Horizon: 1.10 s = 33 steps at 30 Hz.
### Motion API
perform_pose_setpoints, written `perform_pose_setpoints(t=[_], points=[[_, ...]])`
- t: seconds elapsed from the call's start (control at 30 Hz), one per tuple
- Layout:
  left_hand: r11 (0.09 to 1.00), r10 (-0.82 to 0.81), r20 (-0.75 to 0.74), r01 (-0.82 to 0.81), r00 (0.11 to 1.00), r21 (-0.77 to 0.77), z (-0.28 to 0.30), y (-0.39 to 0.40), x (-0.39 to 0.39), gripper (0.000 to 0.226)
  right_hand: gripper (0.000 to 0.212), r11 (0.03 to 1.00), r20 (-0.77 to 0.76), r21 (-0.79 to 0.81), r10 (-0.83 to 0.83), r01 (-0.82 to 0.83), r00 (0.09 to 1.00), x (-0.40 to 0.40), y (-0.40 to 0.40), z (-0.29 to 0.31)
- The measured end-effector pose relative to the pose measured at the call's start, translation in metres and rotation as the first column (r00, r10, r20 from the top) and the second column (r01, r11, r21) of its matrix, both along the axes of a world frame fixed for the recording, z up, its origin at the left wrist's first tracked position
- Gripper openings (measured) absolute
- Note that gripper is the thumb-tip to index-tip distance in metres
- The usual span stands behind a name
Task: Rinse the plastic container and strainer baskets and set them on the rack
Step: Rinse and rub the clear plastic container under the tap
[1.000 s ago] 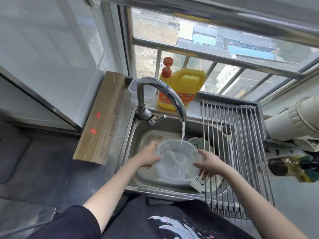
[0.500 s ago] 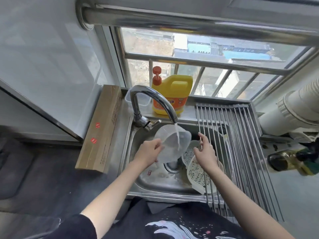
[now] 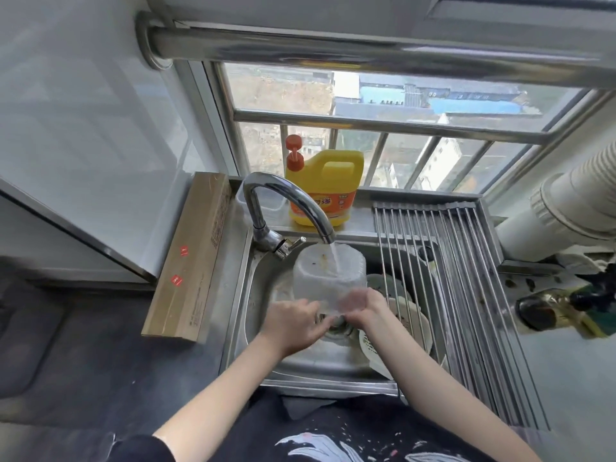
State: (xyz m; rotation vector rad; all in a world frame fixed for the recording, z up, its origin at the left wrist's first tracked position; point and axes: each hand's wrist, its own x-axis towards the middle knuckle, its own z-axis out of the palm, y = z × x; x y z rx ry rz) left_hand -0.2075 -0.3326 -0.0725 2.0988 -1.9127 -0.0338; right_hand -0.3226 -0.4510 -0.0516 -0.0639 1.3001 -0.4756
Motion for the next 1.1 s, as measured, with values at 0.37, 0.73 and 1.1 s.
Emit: perform_pose_setpoints(t=[0.37,0.73,1.1], points=[[0.659,0.651,-0.682,-0.197,-0.332,0.726,0.018,-0.035,0.035,0.06,0.034,0.999,-0.042,0.035,0.004,-0.003,0.999,-0.014,-0.011,-0.01],[0.737,0.568,-0.658,-0.049,-0.494,0.674,0.02,-0.052,0.02,0.034,0.051,0.987,0.101,-0.154,-0.032,0.047,0.994,-0.035,-0.031,-0.037],[0.781,0.561,-0.714,-0.019,-0.419,0.624,0.019,-0.044,0.028,0.037,0.008,0.957,-0.054,0.284,0.083,-0.064,0.995,-0.024,-0.02,-0.019]])
